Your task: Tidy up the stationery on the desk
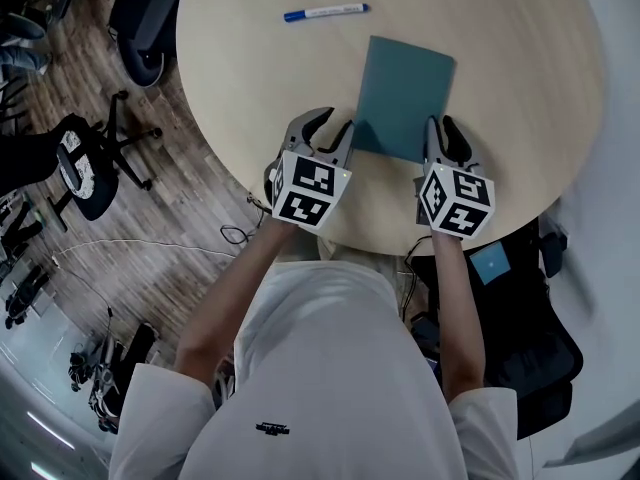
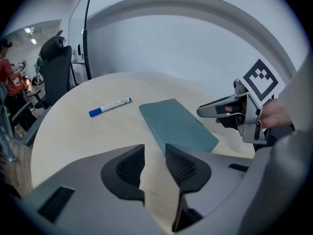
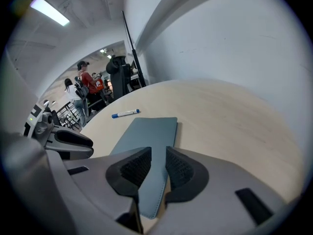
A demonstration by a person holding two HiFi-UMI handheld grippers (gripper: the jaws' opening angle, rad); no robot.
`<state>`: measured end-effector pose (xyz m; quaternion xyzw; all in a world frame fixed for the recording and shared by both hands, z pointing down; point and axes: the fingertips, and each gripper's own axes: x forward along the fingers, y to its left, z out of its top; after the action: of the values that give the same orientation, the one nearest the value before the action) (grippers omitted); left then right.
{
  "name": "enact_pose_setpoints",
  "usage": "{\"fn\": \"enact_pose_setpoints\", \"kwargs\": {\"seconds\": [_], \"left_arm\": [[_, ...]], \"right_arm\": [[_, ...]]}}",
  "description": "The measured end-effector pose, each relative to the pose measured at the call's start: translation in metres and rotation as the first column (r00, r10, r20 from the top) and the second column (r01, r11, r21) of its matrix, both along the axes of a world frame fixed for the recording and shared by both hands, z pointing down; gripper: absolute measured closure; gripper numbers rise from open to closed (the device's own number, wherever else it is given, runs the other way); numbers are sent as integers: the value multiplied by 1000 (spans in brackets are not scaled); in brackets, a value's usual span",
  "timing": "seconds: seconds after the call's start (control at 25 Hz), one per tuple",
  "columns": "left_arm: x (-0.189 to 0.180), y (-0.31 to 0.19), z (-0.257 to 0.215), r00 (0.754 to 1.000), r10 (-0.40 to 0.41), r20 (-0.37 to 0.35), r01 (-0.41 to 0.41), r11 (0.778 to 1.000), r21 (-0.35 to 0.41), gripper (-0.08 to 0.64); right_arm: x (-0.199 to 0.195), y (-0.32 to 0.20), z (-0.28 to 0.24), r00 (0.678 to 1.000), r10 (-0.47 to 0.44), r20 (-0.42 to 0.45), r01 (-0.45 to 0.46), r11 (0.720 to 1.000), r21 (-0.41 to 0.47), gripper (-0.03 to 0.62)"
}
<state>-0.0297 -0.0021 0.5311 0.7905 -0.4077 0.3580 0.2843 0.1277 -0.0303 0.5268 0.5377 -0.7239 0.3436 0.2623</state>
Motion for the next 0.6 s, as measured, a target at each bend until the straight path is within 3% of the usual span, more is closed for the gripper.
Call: {"fn": "enact_pose_setpoints", "kwargs": {"seconds": [0.28, 0.44, 0.6], "left_arm": [[-23, -25, -17, 1000, -6, 15, 5, 998, 65, 433], [-23, -42, -30, 999, 32, 33, -36, 993, 115, 433], [-25, -61, -41, 995, 82, 59, -90, 984, 153, 433]], "right_arm": [[-22, 1, -16, 1000, -14, 12, 14, 999, 33, 529], [-42, 3, -25, 995, -76, 67, 74, 997, 32, 548], [-59, 0, -35, 990, -121, 67, 118, 992, 49, 548]]}}
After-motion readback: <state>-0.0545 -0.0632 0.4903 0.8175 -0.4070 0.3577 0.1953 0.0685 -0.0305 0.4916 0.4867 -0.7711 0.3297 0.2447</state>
